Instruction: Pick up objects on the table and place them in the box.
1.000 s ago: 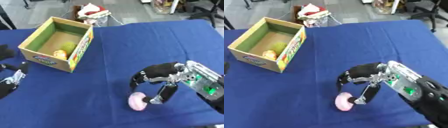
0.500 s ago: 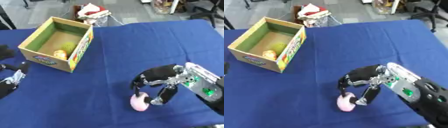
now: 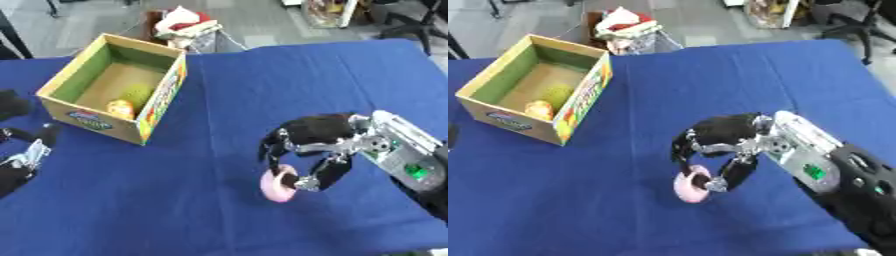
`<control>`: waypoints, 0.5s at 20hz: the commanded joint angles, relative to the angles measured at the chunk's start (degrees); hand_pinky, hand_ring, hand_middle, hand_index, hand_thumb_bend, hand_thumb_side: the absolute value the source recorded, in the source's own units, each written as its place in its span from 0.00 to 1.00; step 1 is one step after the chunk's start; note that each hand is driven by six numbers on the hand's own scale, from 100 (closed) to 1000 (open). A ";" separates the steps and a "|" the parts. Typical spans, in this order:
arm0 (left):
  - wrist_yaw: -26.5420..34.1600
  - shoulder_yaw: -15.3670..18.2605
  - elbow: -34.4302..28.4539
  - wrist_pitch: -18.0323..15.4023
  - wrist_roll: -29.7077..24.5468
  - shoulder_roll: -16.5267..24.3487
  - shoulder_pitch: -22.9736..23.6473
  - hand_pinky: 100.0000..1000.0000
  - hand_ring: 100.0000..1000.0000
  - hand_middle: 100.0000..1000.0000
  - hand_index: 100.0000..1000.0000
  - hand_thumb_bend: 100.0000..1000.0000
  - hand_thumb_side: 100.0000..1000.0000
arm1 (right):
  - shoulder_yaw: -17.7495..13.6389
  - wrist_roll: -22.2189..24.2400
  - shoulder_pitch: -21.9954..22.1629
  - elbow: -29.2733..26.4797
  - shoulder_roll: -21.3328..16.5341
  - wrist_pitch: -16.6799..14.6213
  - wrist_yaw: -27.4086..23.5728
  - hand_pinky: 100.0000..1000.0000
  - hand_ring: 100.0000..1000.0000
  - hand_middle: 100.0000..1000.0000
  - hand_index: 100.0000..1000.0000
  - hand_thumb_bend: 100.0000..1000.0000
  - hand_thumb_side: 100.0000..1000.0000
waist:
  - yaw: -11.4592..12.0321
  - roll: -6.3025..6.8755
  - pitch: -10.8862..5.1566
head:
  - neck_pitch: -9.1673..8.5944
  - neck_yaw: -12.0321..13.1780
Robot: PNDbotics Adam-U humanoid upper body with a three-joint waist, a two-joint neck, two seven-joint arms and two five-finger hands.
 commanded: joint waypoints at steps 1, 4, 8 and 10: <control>-0.12 0.43 -0.78 -0.17 0.06 1.41 -0.44 0.45 0.72 0.65 0.80 0.44 0.19 | -1.91 -2.25 -4.27 -0.18 0.06 0.94 -0.38 0.81 0.79 0.72 0.41 0.00 0.00 | 0.17 -0.08 -0.99 | -0.37 -0.10; -0.04 0.28 -0.94 -0.23 -0.08 1.30 -0.84 0.45 0.72 0.65 0.80 0.44 0.19 | -2.35 -3.38 -9.73 3.18 1.98 1.17 1.24 0.82 0.79 0.72 0.42 0.00 0.00 | 0.69 0.06 -0.81 | -0.83 -0.18; 0.19 0.01 -1.25 -0.28 -0.31 0.98 -1.45 0.45 0.72 0.65 0.80 0.44 0.19 | -3.64 -4.74 -17.73 10.57 7.01 1.06 5.70 0.83 0.79 0.73 0.42 0.00 0.00 | 2.09 0.32 -0.43 | -1.41 -0.77; 0.35 -0.23 -1.36 -0.31 -0.55 0.76 -1.76 0.45 0.72 0.65 0.80 0.44 0.19 | -4.69 -5.67 -21.42 15.70 10.30 0.95 9.23 0.83 0.80 0.73 0.43 0.00 0.00 | 3.12 0.38 -0.21 | -1.64 -1.29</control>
